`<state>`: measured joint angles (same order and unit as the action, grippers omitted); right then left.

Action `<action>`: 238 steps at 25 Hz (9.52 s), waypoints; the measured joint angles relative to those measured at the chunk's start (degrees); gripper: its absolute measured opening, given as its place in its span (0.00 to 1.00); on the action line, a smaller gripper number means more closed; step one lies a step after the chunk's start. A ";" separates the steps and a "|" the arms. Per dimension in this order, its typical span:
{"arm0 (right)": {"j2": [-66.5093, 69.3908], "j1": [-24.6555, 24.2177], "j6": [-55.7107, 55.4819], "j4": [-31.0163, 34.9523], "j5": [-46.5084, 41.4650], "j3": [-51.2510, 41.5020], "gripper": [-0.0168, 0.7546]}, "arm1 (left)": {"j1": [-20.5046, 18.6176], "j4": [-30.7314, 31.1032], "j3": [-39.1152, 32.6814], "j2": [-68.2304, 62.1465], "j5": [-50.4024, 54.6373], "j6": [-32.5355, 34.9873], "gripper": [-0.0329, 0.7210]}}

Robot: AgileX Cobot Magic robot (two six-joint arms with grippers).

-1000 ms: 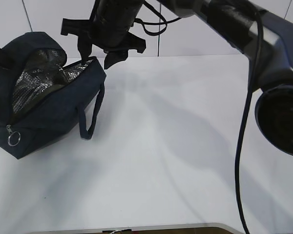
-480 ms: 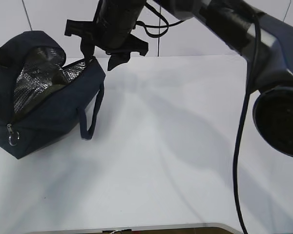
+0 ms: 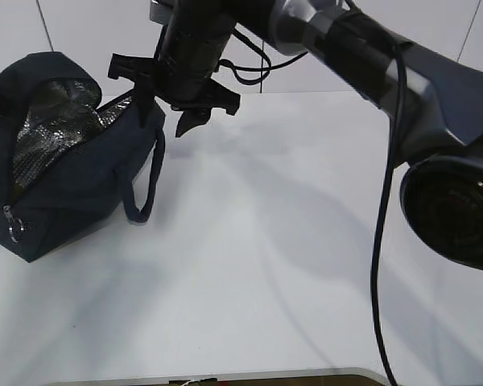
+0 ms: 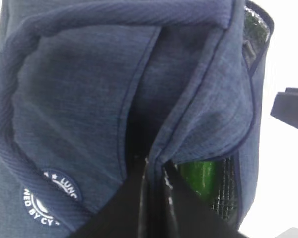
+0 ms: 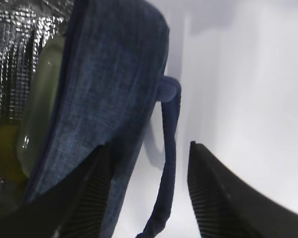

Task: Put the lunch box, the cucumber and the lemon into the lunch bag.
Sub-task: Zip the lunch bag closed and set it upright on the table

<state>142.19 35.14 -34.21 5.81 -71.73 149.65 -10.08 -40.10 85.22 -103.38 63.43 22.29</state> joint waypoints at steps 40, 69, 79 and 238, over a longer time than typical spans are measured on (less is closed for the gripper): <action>3.99 0.00 10.16 12.30 3.03 0.00 0.04 | 0.00 1.16 0.00 0.00 -0.24 -0.13 0.02; -1.17 0.10 37.08 5.16 -2.04 5.66 0.04 | 6.10 -6.38 0.00 -0.05 5.40 0.35 0.02; -12.06 0.10 39.77 -1.27 -2.03 -11.35 0.04 | 8.60 -15.09 0.00 -0.05 5.51 0.35 0.02; -48.93 0.10 21.18 -15.65 124.83 -128.64 0.30 | 22.97 8.46 0.22 20.32 7.82 -17.06 0.43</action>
<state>93.26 35.24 -13.03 -9.85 53.10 21.01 12.90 -31.64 85.44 -83.06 71.25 5.23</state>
